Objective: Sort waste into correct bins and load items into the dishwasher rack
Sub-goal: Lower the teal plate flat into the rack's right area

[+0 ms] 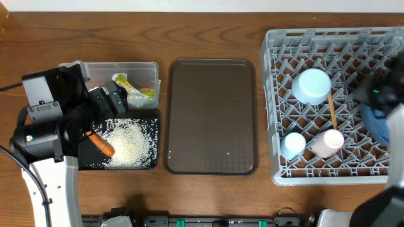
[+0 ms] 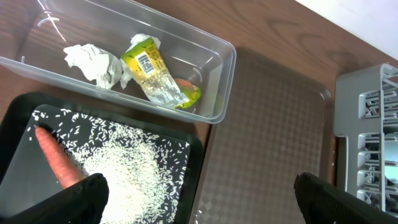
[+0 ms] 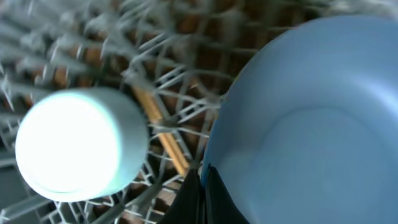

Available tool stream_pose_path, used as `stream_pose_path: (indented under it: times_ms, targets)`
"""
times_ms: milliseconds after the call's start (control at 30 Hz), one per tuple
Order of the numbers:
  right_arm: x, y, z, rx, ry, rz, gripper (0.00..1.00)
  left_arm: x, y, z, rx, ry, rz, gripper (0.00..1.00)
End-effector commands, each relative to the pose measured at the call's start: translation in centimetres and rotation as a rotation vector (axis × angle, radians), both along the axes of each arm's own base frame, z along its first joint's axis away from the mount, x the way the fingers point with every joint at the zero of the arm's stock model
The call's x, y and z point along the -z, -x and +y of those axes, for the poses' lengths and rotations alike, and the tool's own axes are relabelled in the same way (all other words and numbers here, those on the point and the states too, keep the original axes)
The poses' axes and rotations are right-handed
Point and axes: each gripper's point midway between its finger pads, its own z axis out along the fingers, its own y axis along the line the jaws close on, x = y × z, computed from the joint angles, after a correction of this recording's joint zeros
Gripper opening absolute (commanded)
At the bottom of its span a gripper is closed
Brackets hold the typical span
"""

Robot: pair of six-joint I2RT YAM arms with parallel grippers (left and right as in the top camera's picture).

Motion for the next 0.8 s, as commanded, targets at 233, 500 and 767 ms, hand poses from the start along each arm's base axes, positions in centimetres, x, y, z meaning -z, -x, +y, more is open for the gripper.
stream_pose_path:
  times_ms: [233, 500, 767]
  targets:
    - [5.4, -3.3, 3.0, -0.092, 0.044, 0.099, 0.01, -0.1, 0.1, 0.3, -0.003, -0.018, -0.002, 0.98]
    - [3.7, -4.2, 5.4, -0.197, -0.069, 0.012, 0.57, -0.1, 0.1, 0.3, -0.003, -0.018, -0.002, 0.98]
    - [-5.1, -2.8, 4.6, -0.188, 0.011, -0.195, 0.99, -0.1, 0.1, 0.3, -0.003, -0.018, -0.002, 0.98]
